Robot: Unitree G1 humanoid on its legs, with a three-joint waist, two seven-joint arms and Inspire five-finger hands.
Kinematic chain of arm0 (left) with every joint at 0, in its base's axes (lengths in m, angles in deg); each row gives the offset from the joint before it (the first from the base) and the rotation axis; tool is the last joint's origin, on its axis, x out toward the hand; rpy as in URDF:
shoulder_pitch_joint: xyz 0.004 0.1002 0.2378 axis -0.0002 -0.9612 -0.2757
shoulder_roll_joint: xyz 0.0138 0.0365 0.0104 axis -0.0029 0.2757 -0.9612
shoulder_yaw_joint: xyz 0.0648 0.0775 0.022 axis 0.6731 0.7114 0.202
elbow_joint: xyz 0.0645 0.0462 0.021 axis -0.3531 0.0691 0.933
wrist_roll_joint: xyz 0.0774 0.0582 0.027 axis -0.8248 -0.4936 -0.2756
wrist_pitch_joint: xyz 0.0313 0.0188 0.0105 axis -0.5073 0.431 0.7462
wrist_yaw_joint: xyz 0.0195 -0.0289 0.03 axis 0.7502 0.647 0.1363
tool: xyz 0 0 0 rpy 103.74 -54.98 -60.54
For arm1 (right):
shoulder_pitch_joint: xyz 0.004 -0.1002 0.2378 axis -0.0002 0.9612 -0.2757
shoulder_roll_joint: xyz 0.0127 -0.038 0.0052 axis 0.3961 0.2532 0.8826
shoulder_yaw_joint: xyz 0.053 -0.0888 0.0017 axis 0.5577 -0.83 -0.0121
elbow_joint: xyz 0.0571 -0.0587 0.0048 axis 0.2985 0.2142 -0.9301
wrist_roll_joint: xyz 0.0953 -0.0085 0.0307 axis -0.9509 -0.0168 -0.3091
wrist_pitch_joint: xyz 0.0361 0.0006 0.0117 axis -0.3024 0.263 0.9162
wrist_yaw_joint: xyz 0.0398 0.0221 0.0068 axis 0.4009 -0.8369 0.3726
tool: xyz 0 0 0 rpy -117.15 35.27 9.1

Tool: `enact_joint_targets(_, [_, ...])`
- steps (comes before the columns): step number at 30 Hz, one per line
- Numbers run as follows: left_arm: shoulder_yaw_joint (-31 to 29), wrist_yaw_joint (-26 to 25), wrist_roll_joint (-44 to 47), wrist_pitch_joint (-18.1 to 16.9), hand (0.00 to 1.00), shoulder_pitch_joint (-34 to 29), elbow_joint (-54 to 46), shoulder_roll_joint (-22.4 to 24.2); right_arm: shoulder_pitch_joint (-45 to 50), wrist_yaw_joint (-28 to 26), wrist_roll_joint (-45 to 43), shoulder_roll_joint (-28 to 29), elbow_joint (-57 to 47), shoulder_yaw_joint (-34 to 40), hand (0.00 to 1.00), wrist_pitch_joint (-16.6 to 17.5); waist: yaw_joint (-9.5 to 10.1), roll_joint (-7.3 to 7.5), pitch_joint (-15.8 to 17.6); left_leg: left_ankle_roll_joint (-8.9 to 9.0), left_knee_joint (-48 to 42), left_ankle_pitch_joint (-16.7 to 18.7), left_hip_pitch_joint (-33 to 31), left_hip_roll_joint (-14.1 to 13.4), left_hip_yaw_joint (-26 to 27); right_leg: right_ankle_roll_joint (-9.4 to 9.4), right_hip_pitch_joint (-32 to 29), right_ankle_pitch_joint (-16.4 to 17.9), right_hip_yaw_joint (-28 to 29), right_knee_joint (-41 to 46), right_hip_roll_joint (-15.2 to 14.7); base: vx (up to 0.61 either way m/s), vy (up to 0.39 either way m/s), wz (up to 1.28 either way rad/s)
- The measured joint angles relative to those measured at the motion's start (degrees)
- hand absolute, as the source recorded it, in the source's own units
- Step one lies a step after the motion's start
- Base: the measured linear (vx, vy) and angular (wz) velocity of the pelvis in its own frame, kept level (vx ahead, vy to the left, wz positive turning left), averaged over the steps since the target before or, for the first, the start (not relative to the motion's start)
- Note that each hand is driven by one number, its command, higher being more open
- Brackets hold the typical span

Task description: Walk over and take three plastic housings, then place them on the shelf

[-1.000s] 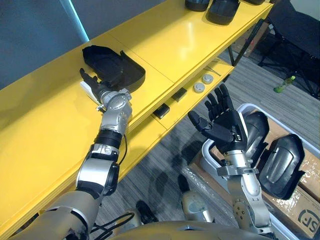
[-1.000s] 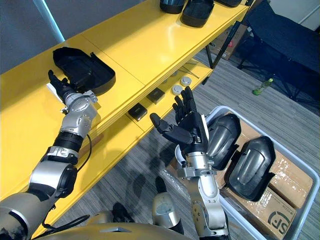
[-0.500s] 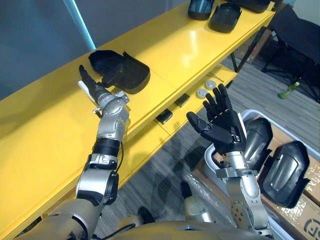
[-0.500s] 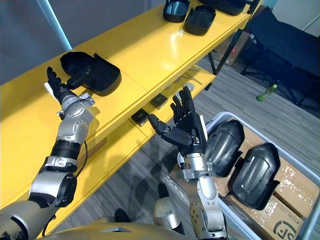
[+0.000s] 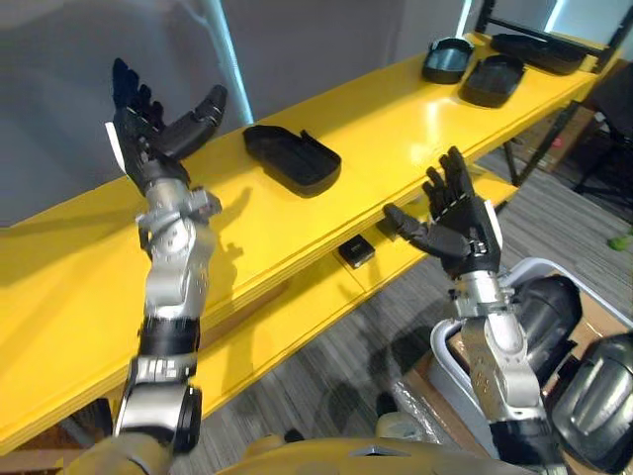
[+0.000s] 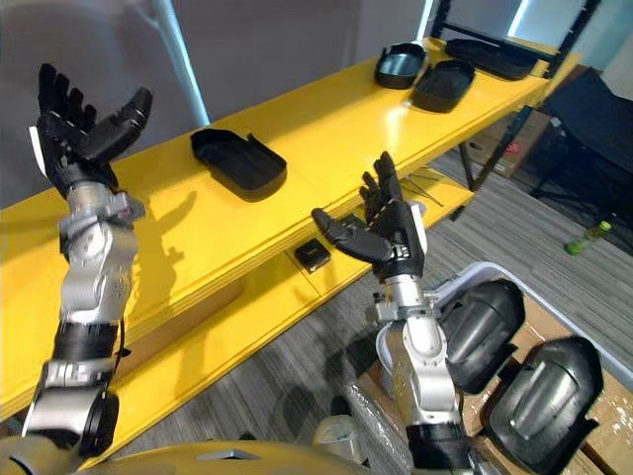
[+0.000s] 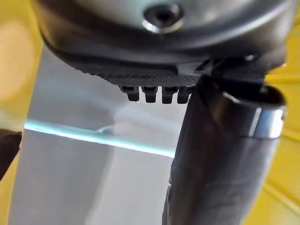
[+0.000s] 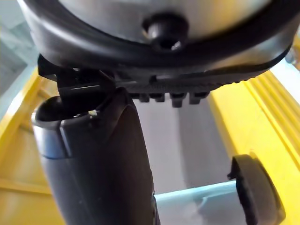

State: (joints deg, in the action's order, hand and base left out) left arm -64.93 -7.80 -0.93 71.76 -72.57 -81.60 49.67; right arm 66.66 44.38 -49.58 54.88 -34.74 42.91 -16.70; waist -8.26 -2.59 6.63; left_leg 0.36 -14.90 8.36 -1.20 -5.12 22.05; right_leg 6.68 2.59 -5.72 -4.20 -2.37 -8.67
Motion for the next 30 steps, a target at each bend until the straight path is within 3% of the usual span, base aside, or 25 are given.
enact_joint_targets(3, [2.7,6.0,0.2,-0.9,1.0,-11.3,-8.3,4.3,-4.6,2.2,3.7,-3.1,6.6,3.9,1.0,-0.7,2.26,0.49,-0.6,-0.1,0.0,-0.4,-0.4,0.7,-2.7,-0.01,1.7,0.0,-2.9,-0.7,-0.4,-0.04,-0.017,0.45])
enact_joint_targets(5, [4.1,10.0,0.2,-0.9,1.0,-16.0,-10.3,4.8,-7.3,2.7,3.6,-5.3,10.0,5.6,1.0,-1.9,3.78,0.87,-0.8,0.09,0.0,-0.5,-0.5,0.9,-4.4,-0.39,2.4,0.5,-4.6,-0.7,-0.5,-0.08,-0.027,0.39])
enact_joint_targets(7, [3.9,14.1,0.3,-0.9,1.0,-18.2,-10.9,4.7,-11.1,2.2,3.6,-8.4,13.2,6.1,1.0,-3.8,5.36,1.13,-0.9,0.4,-0.1,-0.9,-1.5,1.0,-5.7,-0.69,2.3,0.9,-5.9,-0.6,-0.5,-0.09,-0.038,0.38])
enact_joint_targets(12, [3.4,22.7,2.3,-2.0,1.0,-18.2,-11.4,3.5,-20.4,-2.9,2.4,-14.6,22.9,6.0,1.0,-6.9,7.2,1.5,-0.9,0.23,-0.5,-2.2,-4.4,1.5,-8.3,-0.47,1.1,0.7,-8.5,-0.5,-0.7,-0.08,-0.032,0.3])
enact_joint_targets(18, [3.4,31.1,7.0,-4.7,1.0,-19.7,-13.2,0.0,-27.3,-8.2,-1.9,-19.7,36.7,5.9,1.0,-7.0,9.58,2.76,0.1,-0.52,-1.0,-2.8,-6.9,1.6,-9.9,-0.1,0.2,0.3,-10.2,-0.5,-0.6,-0.02,-0.015,0.16])
enact_joint_targets(22, [3.3,33.0,9.3,-6.3,1.0,-19.8,-12.6,-3.0,-32.6,-11.6,-5.9,-22.5,44.1,5.0,1.0,-7.0,9.89,3.04,2.6,-0.54,-1.0,-3.7,-9.3,1.7,-11.0,-0.42,-1.7,-0.1,-11.2,-0.3,-0.5,-0.02,-0.01,0.16])
enact_joint_targets(30, [1.8,32.9,10.8,-8.2,1.0,-21.2,-9.9,-4.1,-35.8,-15.4,-6.7,-24.8,49.2,4.9,1.0,-6.9,11.12,2.94,5.6,-0.46,-1.0,-3.8,-9.3,1.7,-11.3,-0.55,-1.7,-0.1,-11.3,-0.1,-0.4,0.0,-0.001,0.01])
